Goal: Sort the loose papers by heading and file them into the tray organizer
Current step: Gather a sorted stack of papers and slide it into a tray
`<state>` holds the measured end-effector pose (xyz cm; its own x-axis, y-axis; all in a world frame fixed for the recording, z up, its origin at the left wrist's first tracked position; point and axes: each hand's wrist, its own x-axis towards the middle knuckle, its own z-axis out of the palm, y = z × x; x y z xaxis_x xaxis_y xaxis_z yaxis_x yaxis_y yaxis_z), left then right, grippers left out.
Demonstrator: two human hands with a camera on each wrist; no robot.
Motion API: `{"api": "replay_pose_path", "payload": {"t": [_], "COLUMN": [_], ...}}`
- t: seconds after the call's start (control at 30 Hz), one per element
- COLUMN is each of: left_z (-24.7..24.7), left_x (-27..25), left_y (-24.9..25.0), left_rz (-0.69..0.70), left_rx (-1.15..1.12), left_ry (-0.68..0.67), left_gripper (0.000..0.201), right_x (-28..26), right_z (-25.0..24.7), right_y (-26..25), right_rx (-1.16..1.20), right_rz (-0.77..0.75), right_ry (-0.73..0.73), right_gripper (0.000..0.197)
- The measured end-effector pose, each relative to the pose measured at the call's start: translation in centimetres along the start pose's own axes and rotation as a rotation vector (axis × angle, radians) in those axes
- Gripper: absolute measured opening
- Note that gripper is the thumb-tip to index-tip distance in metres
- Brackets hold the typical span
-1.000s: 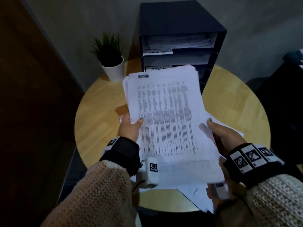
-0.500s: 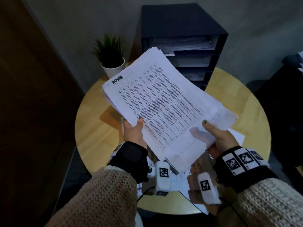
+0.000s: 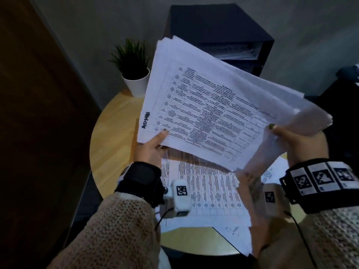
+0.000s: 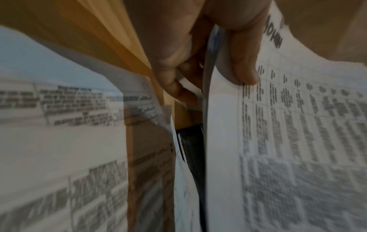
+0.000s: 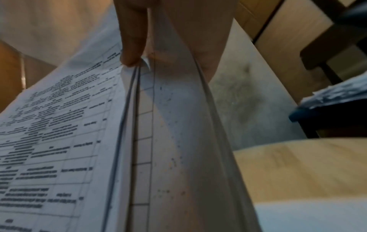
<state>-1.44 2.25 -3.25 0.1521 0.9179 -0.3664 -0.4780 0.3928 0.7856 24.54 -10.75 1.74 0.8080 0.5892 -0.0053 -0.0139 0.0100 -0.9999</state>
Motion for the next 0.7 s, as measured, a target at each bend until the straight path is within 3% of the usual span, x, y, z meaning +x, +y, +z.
{"api": "replay_pose_path", "payload": {"t": [0.1,0.2,0.33,0.5,0.6,0.7], "left_z": [-1.4,-1.7,-1.8,-0.7,-0.8,-0.2], "left_x": [0.8,0.9,1.2,1.2,1.2,0.9], "left_y": [0.8,1.4,1.5,0.7,0.2,-0.1], "left_rz": [0.084,0.201,0.235,0.228,0.235,0.242], "left_rx": [0.117,0.372,0.52,0.565,0.533,0.472], "left_ry": [0.036,0.007,0.038,-0.019,0.035,0.045], "left_gripper": [0.067,0.039,0.021,0.025,0.027,0.023], "right_x": [0.1,0.3,0.5,0.2,0.0,0.3], "right_z": [0.1,0.3,0.6,0.6,0.4,0.7], "right_y": [-1.8,-2.4,-2.0,1.8,3.9,4.2], "right_rx": [-0.012,-0.014,0.002,-0.138,-0.129,-0.122], "right_rz": [-0.152,-0.248,-0.281,-0.12,-0.044,-0.026], "right_ry": [-0.032,-0.061,-0.09,-0.114,-0.111,-0.082], "right_gripper": [0.026,0.033,0.038,0.02,0.038,0.039]}}
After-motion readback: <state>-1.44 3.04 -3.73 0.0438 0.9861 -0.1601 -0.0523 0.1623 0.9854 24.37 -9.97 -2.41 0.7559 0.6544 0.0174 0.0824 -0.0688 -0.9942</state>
